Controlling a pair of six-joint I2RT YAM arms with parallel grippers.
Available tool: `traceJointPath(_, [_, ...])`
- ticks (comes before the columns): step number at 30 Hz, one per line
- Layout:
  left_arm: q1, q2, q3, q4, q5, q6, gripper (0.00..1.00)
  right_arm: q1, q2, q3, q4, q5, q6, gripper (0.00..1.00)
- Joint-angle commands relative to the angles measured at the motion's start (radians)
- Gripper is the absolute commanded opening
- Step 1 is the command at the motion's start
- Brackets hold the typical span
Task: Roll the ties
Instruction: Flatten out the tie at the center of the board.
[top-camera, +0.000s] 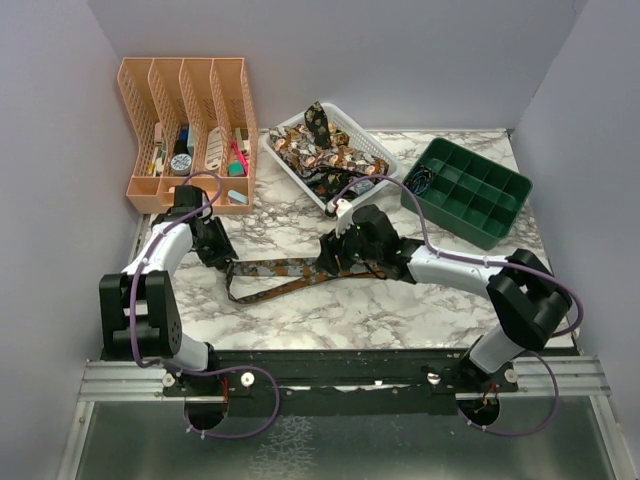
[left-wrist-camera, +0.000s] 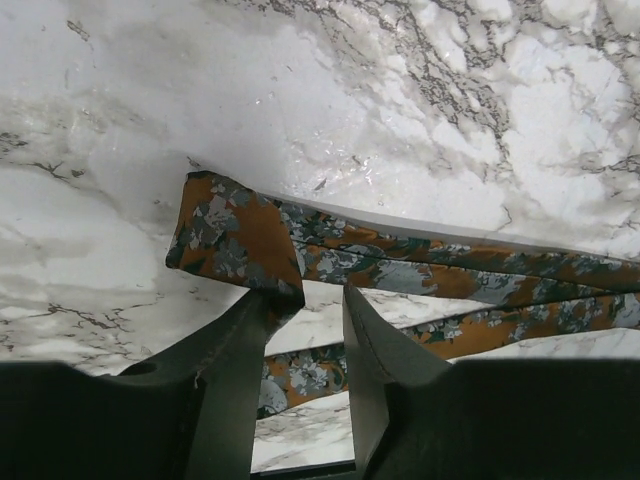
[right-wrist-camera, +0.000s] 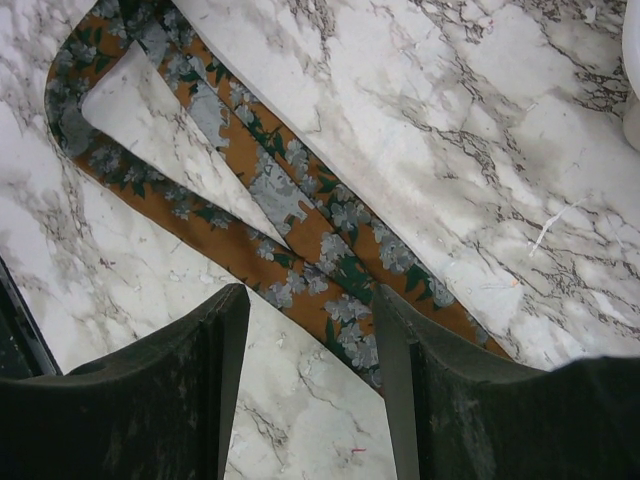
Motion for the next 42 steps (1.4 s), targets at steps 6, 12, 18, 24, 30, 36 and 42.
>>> traceJointPath(6, [-0.005, 0.033, 0.016, 0.004, 0.005, 0.043, 0.36, 0.006, 0.042, 0.06, -0.077, 0.024, 0.003, 0.57])
traceJointPath(12, [-0.008, 0.029, -0.002, -0.01, -0.017, 0.074, 0.18, 0.006, 0.06, 0.077, -0.105, 0.028, 0.002, 0.57])
traceJointPath(18, [0.007, -0.018, -0.015, 0.062, 0.078, 0.007, 0.0, 0.006, 0.062, 0.052, -0.024, -0.035, -0.015, 0.57])
traceJointPath(24, [0.173, -0.129, -0.048, 0.242, 0.305, -0.171, 0.0, 0.007, 0.1, 0.094, -0.101, 0.058, -0.021, 0.58])
traceJointPath(30, [0.342, -0.18, -0.265, 0.675, 0.524, -0.479, 0.0, 0.006, 0.106, 0.089, -0.068, 0.02, 0.005, 0.57])
traceJointPath(36, [0.358, -0.074, -0.399, 1.103, 0.622, -0.761, 0.0, 0.007, 0.135, 0.1, -0.015, -0.095, 0.013, 0.59])
traceJointPath(42, [0.387, -0.101, -0.395, 1.107, 0.635, -0.75, 0.0, 0.038, 0.199, 0.112, 0.098, -0.254, -0.165, 0.67])
